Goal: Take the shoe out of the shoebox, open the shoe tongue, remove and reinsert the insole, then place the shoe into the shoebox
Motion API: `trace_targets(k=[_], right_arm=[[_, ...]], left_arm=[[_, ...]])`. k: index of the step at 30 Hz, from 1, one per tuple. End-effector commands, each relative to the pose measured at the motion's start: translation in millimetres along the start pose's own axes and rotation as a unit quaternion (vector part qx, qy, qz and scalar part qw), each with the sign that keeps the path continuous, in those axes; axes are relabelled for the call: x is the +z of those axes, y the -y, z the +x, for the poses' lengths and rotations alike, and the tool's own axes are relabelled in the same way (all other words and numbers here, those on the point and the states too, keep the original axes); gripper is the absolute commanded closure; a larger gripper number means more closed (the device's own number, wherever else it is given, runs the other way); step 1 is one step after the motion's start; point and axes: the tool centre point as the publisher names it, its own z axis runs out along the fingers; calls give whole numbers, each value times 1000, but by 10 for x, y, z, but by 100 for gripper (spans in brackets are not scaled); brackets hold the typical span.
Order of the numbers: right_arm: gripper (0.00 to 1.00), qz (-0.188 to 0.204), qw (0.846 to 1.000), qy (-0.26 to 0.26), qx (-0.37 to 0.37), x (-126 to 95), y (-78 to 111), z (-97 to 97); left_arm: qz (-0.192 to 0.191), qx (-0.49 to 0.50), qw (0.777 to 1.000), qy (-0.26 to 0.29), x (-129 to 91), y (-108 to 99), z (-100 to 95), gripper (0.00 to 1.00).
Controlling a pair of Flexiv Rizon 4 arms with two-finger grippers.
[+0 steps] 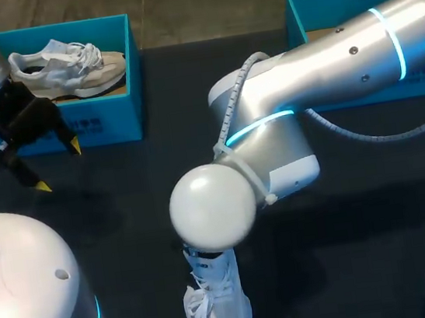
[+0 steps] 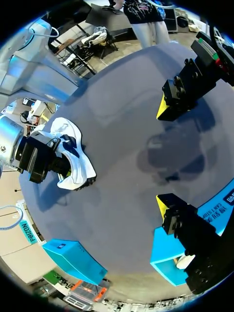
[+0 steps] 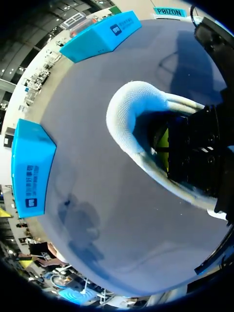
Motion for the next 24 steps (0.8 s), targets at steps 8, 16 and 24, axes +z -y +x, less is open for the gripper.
trace_targets(k=[8, 16, 24], right_arm=[[100, -5, 982, 163, 96, -351, -15, -10], [100, 15, 972, 213, 102, -307, 31, -92], [100, 32, 964, 236, 114, -171, 122, -116]], left_arm=[[-1, 0, 1000, 0, -4, 0, 4, 0], [-1, 0, 1000, 0, -4, 0, 4, 0], [-1, 0, 1000, 0, -4, 0, 4, 0]])
